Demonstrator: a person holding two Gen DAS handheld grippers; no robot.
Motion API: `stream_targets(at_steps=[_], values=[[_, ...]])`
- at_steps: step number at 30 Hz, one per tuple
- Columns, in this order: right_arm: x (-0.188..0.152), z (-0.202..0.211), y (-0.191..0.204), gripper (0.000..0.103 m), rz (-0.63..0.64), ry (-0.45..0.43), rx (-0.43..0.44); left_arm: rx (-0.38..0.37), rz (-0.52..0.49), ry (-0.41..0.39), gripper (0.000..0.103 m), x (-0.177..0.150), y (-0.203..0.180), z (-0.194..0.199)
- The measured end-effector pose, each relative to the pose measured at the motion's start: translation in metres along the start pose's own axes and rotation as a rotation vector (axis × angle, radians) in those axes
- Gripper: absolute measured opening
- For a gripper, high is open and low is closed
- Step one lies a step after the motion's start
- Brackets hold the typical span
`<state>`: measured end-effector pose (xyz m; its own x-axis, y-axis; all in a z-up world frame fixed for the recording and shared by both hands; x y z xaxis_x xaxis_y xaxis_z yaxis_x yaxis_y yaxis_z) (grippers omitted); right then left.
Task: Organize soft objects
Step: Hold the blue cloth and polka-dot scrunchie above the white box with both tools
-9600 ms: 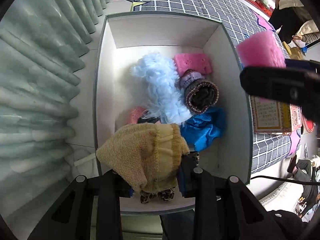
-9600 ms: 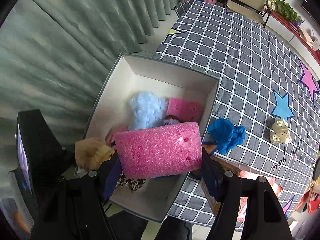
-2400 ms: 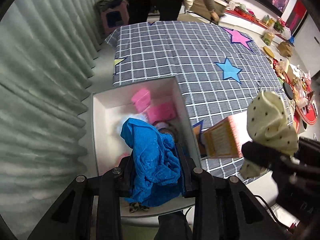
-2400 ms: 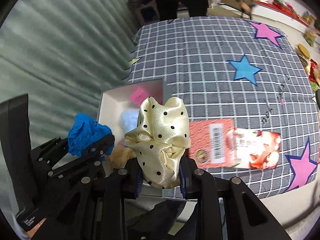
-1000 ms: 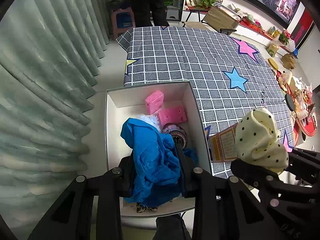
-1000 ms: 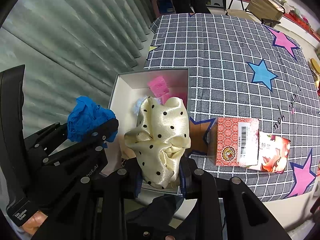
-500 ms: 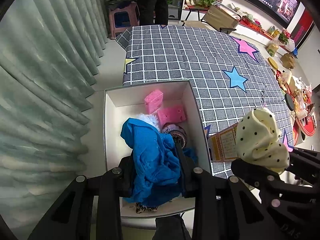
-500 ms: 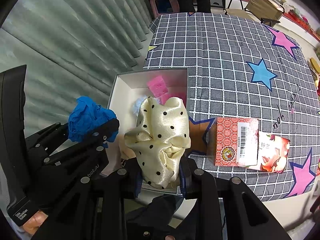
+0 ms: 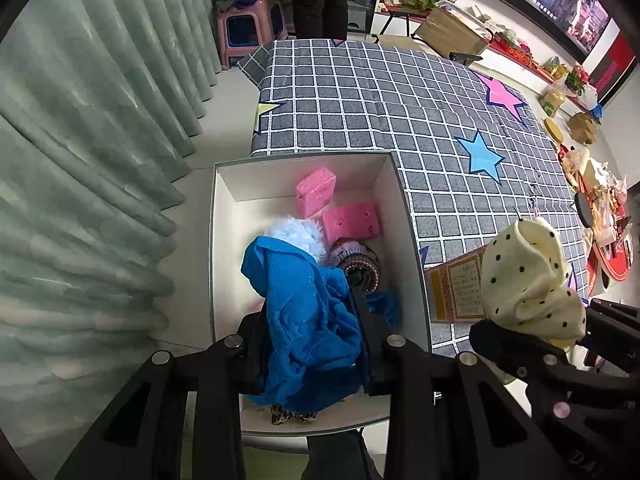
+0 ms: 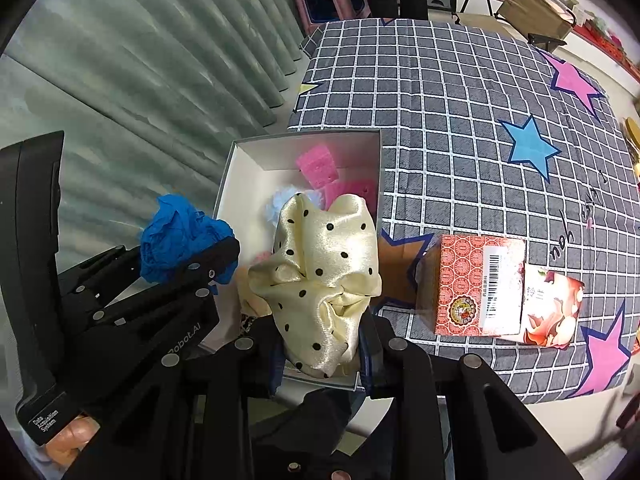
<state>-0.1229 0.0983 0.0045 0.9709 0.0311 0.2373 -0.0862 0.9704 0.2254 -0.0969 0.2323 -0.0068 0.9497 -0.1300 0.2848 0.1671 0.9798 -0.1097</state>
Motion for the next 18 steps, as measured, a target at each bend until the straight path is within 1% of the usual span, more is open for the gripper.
stream_targets(at_steps=[18], values=[[0.01,-0.015,0.005,0.03,0.042,0.031,-0.003,0.024,0.042,0.043,0.035,-0.004,0.012,-0.015]])
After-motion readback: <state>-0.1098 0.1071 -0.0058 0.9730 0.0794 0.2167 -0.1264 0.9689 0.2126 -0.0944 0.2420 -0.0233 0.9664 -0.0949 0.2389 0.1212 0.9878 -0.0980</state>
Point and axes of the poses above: each gripper's, at about its wrist camera, not at the fingertips, and z roughly against the way its jaws point, y to its left, x to its top, the point moved 2 cm from there along -z, roughly the way its jaws point, and after that the axes turned 8 degrees about z, right-handed, at the moved point
